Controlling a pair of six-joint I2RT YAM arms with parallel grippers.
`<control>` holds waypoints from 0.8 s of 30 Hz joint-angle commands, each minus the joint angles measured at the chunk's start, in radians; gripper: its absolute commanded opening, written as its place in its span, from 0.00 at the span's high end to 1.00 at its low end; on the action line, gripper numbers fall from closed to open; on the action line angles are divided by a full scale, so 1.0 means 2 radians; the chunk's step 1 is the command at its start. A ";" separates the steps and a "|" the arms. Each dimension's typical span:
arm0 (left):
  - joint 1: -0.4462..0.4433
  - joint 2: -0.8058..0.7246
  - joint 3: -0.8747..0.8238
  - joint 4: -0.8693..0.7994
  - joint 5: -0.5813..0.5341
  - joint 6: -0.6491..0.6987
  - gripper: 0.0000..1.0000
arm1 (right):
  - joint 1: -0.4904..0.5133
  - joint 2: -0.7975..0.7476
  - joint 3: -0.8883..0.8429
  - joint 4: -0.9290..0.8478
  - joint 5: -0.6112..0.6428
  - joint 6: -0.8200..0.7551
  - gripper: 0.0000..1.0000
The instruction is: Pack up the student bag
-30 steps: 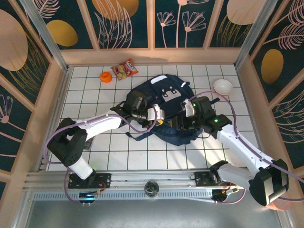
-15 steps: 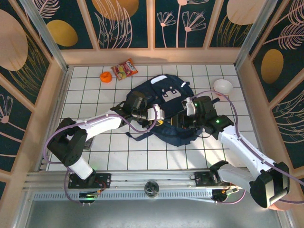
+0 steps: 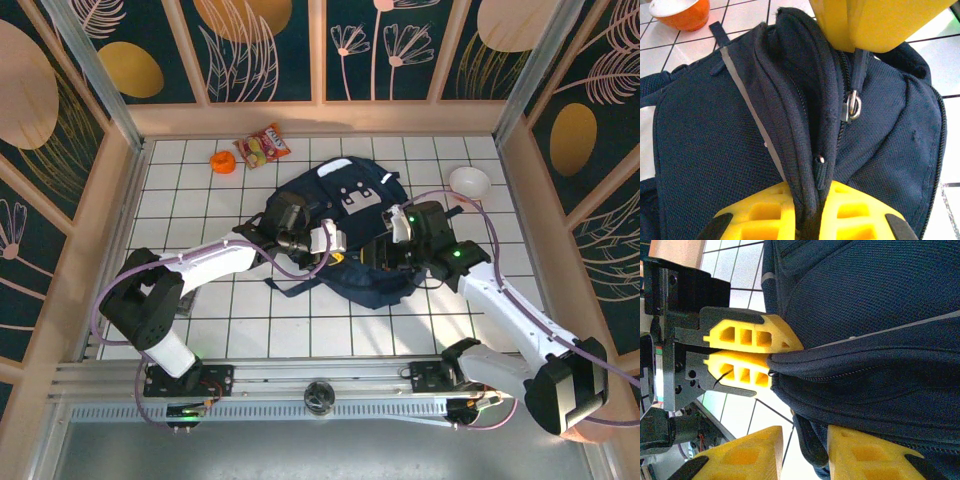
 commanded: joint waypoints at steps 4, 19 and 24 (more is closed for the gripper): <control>-0.004 0.005 0.008 0.013 0.038 -0.015 0.96 | 0.008 0.003 -0.002 0.006 -0.011 0.003 0.71; -0.003 0.005 0.016 0.014 0.044 -0.022 0.97 | 0.040 0.030 0.012 -0.034 0.054 0.005 0.68; -0.003 0.006 0.019 0.026 0.060 -0.056 0.97 | 0.085 0.024 0.024 -0.054 0.134 0.028 0.60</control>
